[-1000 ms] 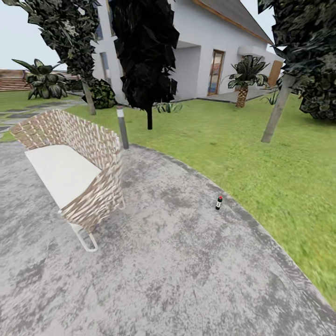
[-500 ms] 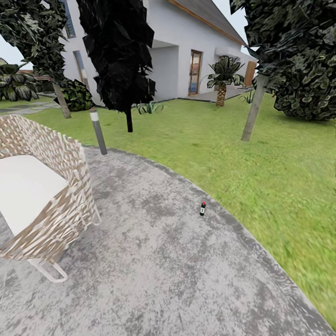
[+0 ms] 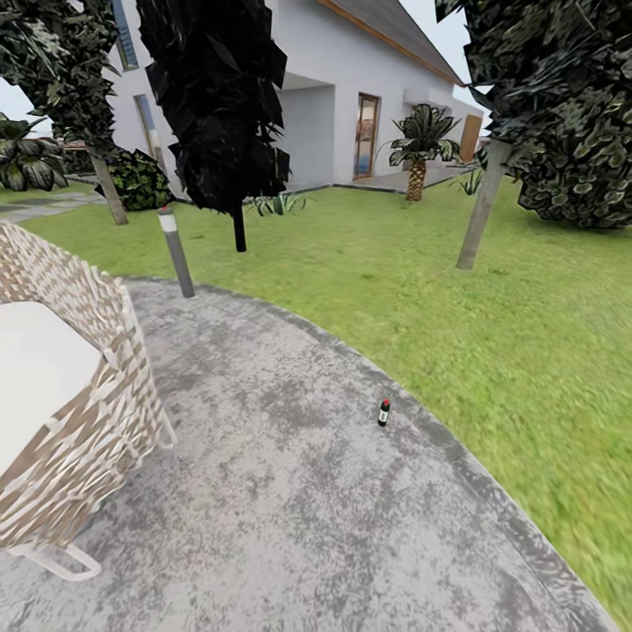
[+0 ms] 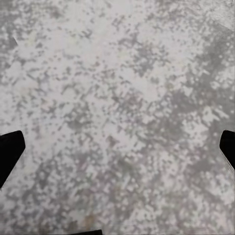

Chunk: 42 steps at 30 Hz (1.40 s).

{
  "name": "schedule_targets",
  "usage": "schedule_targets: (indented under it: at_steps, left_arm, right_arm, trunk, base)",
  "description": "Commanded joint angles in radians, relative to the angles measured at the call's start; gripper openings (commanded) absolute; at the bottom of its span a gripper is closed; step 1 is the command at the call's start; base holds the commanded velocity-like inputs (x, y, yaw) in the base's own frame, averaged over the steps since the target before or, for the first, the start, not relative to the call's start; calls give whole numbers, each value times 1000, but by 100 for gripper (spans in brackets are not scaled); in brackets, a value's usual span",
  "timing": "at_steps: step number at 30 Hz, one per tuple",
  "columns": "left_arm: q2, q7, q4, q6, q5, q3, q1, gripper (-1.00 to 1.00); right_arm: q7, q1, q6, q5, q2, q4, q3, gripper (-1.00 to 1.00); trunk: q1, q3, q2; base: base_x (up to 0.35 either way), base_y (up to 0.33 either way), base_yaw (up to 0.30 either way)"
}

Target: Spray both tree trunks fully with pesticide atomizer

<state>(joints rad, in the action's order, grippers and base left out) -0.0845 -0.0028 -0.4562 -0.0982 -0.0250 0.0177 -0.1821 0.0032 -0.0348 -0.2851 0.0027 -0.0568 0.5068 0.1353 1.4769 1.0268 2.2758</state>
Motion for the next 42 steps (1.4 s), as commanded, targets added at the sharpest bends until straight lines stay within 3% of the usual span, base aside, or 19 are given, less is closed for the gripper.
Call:
schedule_targets:
  at_steps: [1, 24, 42]
  left_arm:
    - [0, 0, 1, -3, -3, 1, 0, 100]
    - [0, 0, 2, -24, -3, 1, 0, 100]
    - [0, 0, 2, -31, -2, 1, 0, 100]
  right_arm:
    - [0, 0, -3, 0, 0, -1, 2, 100]
    - [-2, 0, -3, -2, 0, -2, 4, 100]
    - [0, 0, -3, -4, 0, -4, 6, 100]
  trunk:
    - [0, 1, 0]
    - [0, 1, 0]
    - [0, 1, 0]
  base:
    - [326, 0, 0]
    - [326, 0, -4]
    - [268, 82, -276]
